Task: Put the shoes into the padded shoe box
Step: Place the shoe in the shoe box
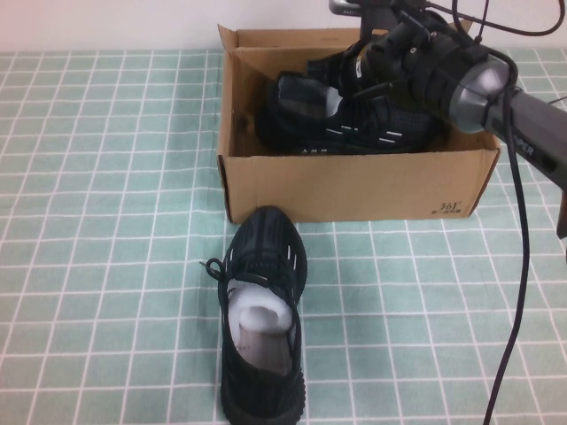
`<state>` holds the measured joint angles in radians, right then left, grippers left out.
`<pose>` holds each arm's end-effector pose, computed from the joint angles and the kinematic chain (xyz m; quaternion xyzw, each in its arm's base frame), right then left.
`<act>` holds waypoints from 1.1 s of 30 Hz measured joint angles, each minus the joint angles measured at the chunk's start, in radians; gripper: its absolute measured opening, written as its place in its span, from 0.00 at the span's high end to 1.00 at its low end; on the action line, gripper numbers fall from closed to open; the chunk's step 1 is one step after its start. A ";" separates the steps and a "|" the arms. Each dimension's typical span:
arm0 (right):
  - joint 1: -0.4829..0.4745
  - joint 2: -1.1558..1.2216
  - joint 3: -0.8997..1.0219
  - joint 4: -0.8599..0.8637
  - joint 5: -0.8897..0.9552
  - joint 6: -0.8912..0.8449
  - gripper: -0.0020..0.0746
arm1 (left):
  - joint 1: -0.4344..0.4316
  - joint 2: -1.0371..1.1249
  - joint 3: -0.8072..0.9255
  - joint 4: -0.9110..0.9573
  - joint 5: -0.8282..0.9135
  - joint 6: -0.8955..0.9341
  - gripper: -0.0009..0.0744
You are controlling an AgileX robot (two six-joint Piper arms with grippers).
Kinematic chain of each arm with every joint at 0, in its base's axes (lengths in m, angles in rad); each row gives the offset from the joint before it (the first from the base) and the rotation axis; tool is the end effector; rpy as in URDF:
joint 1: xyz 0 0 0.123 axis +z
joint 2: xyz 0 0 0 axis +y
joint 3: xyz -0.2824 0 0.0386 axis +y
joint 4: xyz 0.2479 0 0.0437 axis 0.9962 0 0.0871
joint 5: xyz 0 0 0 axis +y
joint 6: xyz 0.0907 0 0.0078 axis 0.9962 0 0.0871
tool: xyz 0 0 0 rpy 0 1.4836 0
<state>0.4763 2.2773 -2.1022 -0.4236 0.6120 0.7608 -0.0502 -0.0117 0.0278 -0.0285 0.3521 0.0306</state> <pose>0.4848 0.2259 0.2585 0.0217 0.8924 0.0908 0.4416 0.0531 -0.0036 0.1726 0.0245 0.7987 -0.0179 0.6009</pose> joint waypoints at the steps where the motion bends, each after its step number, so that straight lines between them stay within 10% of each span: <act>1: 0.000 0.002 0.000 0.000 -0.006 -0.005 0.98 | 0.000 0.000 0.000 0.000 0.000 0.000 0.99; 33: -0.001 0.031 -0.048 0.034 0.021 -0.240 0.96 | 0.000 0.000 0.000 0.000 0.000 0.000 0.99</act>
<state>0.4755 2.3083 -2.1497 -0.3898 0.6329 0.5212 -0.0502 -0.0117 0.0278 -0.0285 0.3521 0.0306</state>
